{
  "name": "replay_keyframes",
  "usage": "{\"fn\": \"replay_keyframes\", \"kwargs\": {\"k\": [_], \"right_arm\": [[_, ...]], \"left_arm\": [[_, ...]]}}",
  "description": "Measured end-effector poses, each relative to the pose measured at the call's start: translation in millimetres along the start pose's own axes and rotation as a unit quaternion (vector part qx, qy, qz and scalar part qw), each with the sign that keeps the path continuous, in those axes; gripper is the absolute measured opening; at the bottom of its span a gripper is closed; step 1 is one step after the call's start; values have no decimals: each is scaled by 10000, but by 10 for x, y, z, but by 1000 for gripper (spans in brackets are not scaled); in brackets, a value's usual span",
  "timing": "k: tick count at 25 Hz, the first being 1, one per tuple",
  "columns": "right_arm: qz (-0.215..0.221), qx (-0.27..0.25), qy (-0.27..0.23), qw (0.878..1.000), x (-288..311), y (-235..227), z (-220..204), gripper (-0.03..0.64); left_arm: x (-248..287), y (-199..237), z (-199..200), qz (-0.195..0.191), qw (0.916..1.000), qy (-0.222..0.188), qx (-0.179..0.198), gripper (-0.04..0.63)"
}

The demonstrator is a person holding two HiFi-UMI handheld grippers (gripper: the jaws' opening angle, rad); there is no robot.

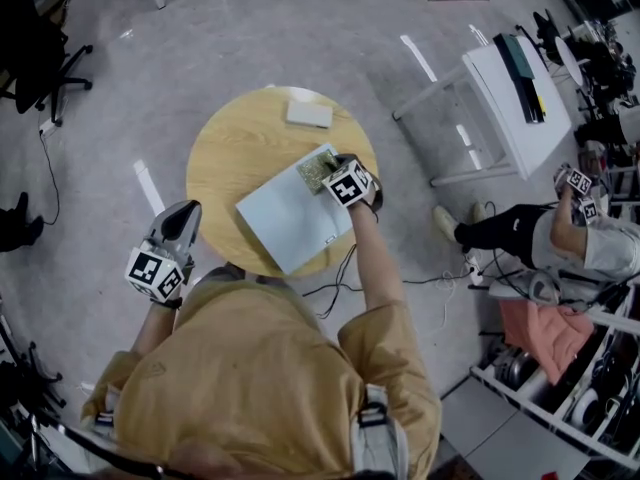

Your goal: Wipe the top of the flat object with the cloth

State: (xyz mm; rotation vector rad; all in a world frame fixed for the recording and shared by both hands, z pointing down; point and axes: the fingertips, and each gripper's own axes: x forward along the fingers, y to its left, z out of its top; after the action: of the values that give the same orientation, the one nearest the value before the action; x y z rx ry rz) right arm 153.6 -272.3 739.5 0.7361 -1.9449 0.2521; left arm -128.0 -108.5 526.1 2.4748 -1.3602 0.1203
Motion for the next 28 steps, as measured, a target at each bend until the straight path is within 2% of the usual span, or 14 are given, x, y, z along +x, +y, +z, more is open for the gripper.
{"fn": "replay_keyframes", "kwargs": {"k": [6,13,18,24,28], "right_arm": [[-518,331,68,9981,-64,-424,-147,67],[-1090,559,-223,9922,-238,-678,-164,67],[-1529,638,-455,9851,-533,-799,-134,66],[-1910,705,-1179,9719,-1127,-716,53,64],[-1891,824,-1747,9628,-1616,-390,131,64]], "left_arm": [[-13,-21,-49,2,9999,89,72,15],[-110,-19,-95,39,9999,118,39,15],[-88,-36,-52,-107,9999,108,46,15],[65,-147,-6,-430,9990,89,67,15],[107,-175,-16,-552,9984,106,56,15]]}}
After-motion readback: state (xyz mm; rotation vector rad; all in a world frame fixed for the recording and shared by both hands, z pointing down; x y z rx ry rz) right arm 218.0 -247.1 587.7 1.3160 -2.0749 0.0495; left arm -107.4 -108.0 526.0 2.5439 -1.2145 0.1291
